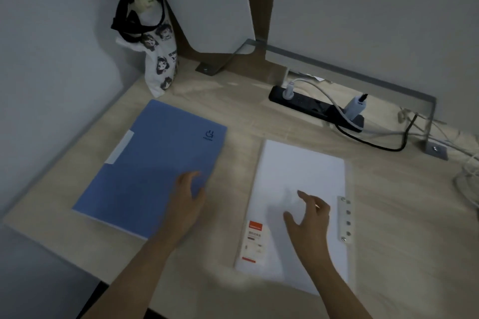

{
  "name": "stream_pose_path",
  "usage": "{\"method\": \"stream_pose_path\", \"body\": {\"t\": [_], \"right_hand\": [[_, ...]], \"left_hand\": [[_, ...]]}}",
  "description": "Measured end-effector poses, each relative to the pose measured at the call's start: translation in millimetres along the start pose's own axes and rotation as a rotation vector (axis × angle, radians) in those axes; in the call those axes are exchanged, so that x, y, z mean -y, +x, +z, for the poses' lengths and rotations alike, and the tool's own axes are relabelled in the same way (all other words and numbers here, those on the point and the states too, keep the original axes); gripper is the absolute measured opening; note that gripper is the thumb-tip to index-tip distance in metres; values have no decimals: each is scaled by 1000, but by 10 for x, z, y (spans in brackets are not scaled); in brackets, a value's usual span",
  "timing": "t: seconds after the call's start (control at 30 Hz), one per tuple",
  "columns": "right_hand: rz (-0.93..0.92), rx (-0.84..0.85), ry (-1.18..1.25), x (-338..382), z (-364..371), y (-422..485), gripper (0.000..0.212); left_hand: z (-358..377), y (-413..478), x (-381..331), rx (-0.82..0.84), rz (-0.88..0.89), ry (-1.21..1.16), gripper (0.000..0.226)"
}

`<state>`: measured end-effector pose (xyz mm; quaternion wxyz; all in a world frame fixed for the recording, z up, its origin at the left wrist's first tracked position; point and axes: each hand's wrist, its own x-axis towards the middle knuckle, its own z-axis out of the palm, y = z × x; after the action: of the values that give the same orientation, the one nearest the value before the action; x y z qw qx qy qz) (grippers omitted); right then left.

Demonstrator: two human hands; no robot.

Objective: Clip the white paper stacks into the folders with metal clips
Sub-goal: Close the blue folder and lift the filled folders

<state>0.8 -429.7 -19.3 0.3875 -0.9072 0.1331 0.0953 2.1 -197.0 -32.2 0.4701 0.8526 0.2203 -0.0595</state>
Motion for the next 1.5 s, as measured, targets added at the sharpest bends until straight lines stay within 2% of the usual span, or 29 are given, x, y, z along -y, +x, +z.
{"method": "stream_pose_path", "body": {"t": [0.1,0.17,0.27,0.37,0.4,0.5,0.57,0.67,0.73,0.87,0.93,1.0,1.03,1.13,1.27,1.5], "right_hand": [[46,166,192,407,403,18,51],[111,257,306,664,706,18,49],[245,355,405,914,1017,20,53],[416,454,584,1034,1238,16,70],[444,470,656,1054,1306,20,67],[447,466,801,1118,1410,46,22],[473,431,858,1139,1438,80,13],[535,422,884,1132,1400,150,12],[542,443,848,1088,1365,210,17],[481,473,752,1038,1284,255,18],[438,460,715,1024,1232,236,16],[428,392,709,998,1156,232,33],[409,351,714,980,1070,224,34],[342,242,738,864,721,207,24],[304,94,701,495,177,193,26],[433,-97,643,-384,-661,130,31]], "left_hand": [[-488,322,234,-113,17,199,44],[-808,520,425,-143,-43,297,50],[-1148,735,604,-157,-137,325,61],[-1342,875,744,-80,-261,178,71],[-1386,920,801,-47,-304,114,73],[-1439,1001,928,-16,-360,40,74],[-1455,1013,902,-5,-388,2,68],[-1456,998,876,36,-400,-50,55],[-1479,922,877,72,-423,-93,58],[-1465,677,881,12,-368,-137,40],[-1376,544,827,-18,-339,-185,42],[-1296,427,709,-57,-295,-228,40],[-1245,378,632,-77,-271,-256,38],[-1022,242,355,-97,-199,-352,31],[-498,70,-54,-68,-116,-380,13],[698,-203,-431,94,-159,-287,30]]}}
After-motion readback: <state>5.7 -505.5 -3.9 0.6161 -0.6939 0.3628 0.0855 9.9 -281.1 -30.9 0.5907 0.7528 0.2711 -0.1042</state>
